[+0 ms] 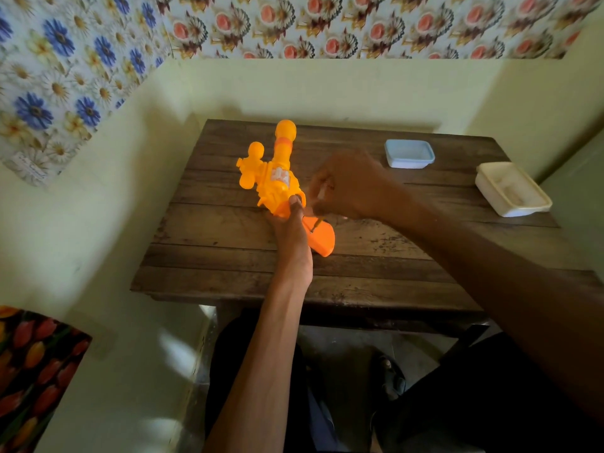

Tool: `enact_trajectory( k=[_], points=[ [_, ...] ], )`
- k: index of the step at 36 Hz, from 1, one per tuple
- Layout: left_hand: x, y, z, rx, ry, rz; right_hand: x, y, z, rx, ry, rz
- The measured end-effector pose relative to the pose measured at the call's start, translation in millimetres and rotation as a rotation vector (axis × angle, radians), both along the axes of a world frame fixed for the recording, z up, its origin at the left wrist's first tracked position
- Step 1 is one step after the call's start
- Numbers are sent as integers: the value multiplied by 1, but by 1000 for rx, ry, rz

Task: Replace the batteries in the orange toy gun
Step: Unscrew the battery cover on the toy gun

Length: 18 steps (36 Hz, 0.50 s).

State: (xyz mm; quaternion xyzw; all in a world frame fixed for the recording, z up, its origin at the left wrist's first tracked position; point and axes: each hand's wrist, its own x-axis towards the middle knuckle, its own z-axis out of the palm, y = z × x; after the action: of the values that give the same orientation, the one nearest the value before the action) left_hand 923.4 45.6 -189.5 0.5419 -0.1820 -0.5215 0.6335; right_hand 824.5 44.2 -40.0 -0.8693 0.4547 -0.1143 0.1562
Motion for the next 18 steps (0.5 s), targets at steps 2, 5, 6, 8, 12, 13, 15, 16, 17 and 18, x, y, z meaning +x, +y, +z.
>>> enact_trajectory(
  k=[2, 5, 6, 8, 12, 13, 15, 16, 17, 18],
  points=[
    [0, 1, 1, 6, 8, -11, 0, -1, -3, -32, 39, -51],
    [1, 1, 1, -2, 11, 18, 0, -3, -6, -77, 30, -124],
    [1, 0, 0, -11, 12, 20, 0, -4, -7, -71, 17, -127],
    [-1, 0, 0, -14, 10, 32, 2, -4, -7, -89, 32, -104],
    [-1, -1, -3, -15, -1, 40, -1, 0, -2, -101, 34, -35],
    [0, -1, -3, -10, -6, 39, -2, -1, -3, -86, 12, -25],
    [-1, -1, -2, 3, 4, 40, -1, 1, -3, -38, -23, -48],
    [-1, -1, -1, 3, 3, 41, -1, 0, -3, -25, -15, -75],
    [-1, 0, 2, 4, 4, 43, 0, 0, -3, -28, 1, -94],
    [-2, 1, 3, 5, 4, 40, 0, 1, -3, -38, 30, -117]
  ],
)
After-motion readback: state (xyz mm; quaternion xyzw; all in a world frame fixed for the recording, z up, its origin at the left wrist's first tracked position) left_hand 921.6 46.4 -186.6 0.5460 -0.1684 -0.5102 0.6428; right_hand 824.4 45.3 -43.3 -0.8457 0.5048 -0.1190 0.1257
